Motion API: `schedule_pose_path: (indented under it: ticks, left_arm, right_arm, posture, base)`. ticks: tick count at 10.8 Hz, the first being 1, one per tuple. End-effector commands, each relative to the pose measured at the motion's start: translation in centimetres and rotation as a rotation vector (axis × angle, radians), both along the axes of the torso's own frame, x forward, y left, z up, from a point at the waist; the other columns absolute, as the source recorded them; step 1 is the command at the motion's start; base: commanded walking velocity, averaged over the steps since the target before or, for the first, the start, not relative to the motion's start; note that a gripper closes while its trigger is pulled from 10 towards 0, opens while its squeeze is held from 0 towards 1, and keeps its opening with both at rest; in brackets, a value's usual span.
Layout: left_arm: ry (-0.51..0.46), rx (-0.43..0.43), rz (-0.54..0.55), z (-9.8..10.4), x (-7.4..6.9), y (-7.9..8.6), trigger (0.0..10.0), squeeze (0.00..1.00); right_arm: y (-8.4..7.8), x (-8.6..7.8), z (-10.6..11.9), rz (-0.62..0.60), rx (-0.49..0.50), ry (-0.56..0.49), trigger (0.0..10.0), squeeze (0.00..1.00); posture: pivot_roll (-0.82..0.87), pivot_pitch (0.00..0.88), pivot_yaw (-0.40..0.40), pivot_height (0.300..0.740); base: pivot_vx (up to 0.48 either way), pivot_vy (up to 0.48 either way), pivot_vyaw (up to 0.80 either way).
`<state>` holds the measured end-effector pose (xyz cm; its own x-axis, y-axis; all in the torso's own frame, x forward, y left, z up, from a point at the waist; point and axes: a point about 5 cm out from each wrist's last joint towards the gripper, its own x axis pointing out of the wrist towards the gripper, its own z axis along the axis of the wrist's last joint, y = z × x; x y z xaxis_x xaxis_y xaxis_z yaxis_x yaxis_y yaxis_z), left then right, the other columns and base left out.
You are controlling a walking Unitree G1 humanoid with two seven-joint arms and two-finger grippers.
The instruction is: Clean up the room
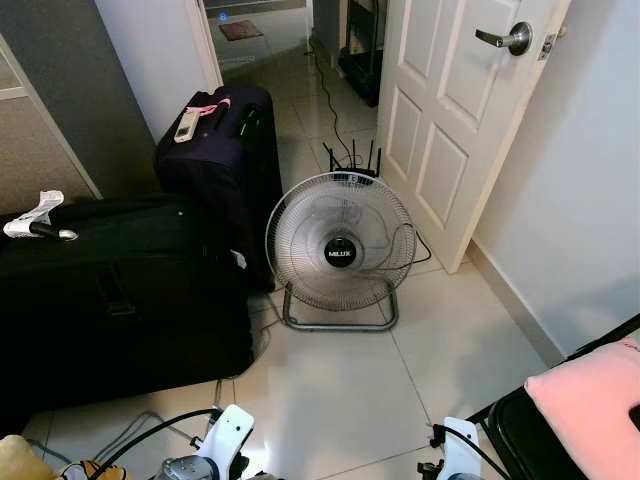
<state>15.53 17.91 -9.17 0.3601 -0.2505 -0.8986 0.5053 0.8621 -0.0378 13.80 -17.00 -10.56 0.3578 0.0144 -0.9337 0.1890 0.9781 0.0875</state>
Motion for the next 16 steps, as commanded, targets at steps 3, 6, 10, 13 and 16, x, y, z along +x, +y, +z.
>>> schedule_pose_path:
  ticks: [3,6,10,13,16]
  left_arm:
    - [0.187,0.102,0.414,-1.2,-1.6,0.5,10.0,0.0]
    - [0.187,0.102,0.414,-1.2,-1.6,0.5,10.0,0.0]
    - [0.19,0.147,0.431,-1.5,-3.2,2.0,10.0,0.65]
    - [0.078,0.121,0.53,-0.7,-1.1,3.1,10.0,1.0]
    - [-0.175,0.119,0.483,2.4,4.1,5.3,10.0,1.0]
  right_arm:
    - [-0.9,-1.4,-0.4,0.152,-0.064,0.145,10.0,0.0]
    - [-0.9,-1.4,-0.4,0.152,-0.064,0.145,10.0,0.0]
    - [0.0,-2.9,-0.9,0.153,-0.059,0.144,10.0,0.72]
    - [-0.6,-2.0,-0.6,0.035,-0.012,0.059,10.0,1.0]
    - [-1.9,6.8,3.5,-0.007,-0.039,-0.314,10.0,1.0]
  posture:
    - [0.01,0.0,0.012,0.74]
    - [0.01,0.0,0.012,0.74]
    - [0.06,0.0,-0.009,0.74]
    - [0.06,0.0,-0.007,0.74]
    - [0.04,0.0,0.014,0.74]
  base:
    - [0.0,0.0,0.0]
    - [0.0,0.0,0.0]
    - [0.0,0.0,0.0]
    - [0.0,0.0,0.0]
    - [0.0,0.0,0.0]
